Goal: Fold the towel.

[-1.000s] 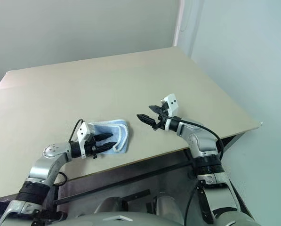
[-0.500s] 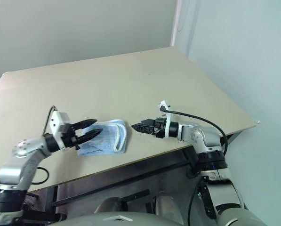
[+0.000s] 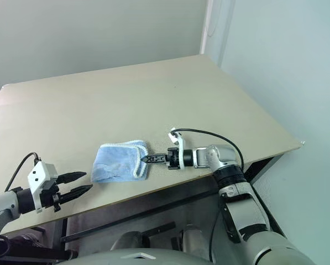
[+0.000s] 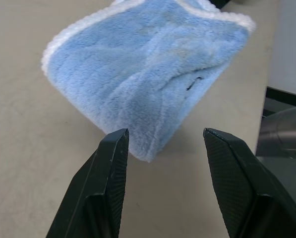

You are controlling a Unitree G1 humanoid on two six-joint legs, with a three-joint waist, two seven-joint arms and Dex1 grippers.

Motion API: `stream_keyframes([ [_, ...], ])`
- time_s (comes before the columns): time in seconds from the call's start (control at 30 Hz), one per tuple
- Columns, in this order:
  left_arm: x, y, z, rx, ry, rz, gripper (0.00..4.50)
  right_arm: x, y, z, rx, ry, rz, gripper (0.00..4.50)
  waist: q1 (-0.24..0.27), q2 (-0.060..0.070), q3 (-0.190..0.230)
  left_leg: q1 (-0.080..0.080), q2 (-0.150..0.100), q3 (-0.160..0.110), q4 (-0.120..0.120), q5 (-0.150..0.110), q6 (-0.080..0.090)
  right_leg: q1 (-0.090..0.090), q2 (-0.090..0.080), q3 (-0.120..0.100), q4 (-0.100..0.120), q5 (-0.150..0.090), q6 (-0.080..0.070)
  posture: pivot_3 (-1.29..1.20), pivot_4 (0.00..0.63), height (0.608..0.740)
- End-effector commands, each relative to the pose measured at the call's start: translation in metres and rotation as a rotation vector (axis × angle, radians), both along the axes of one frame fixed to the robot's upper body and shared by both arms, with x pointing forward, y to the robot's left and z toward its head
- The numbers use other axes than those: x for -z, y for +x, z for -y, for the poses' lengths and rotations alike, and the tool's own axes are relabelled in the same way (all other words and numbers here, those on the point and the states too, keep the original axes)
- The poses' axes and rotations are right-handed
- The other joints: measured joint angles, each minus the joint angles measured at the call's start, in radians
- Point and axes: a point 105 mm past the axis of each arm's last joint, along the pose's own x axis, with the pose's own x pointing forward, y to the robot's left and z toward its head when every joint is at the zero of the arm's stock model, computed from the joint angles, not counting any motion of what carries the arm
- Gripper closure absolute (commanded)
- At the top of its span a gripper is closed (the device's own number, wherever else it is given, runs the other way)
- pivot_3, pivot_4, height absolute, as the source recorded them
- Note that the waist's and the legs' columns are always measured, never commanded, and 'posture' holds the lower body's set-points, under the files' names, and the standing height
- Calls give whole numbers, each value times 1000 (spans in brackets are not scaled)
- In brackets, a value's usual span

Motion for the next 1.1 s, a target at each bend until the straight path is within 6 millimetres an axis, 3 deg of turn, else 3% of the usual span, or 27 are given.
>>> stream_keyframes([
  [0.03, -9, 4, 7, 7, -26, 48, 1986, -6, 6, -11, -4, 6, 26, 0, -4, 0, 0, 0, 0, 0, 0, 0, 0, 0, 0, 0, 0, 0, 0, 0, 0, 740],
  [0.6, -11, 14, 3, -2, -20, 77, 1986, -10, -1, -60, -121, 28, -9, 0, -15, -1, -1, 0, 1, -1, -2, 0, 0, -2, 3, 0, 2, 1, -2, 0, 0, 740],
  [0.73, -12, 17, 5, -1, -22, 87, 1986, -8, -2, -64, -139, 21, 3, 0, -11, -1, -1, -1, 1, 0, -2, 0, 0, -3, 3, 0, 2, 1, -2, 0, 0, 740],
  [0.9, -18, 30, 2, -20, -26, 118, 1939, -16, 5, -56, -111, 48, -4, 1740, -9, -1, 0, 0, 0, -1, -1, 0, 0, -2, 2, -1, 2, 1, -2, 0, 0, 740],
  [1.1, -29, 35, -9, -101, -80, 150, 1939, -57, 11, -49, -141, 165, 44, 3977, -10, -1, 0, -1, 0, 0, -2, 0, 0, -3, 2, 0, 2, 1, -2, 0, 0, 740],
])
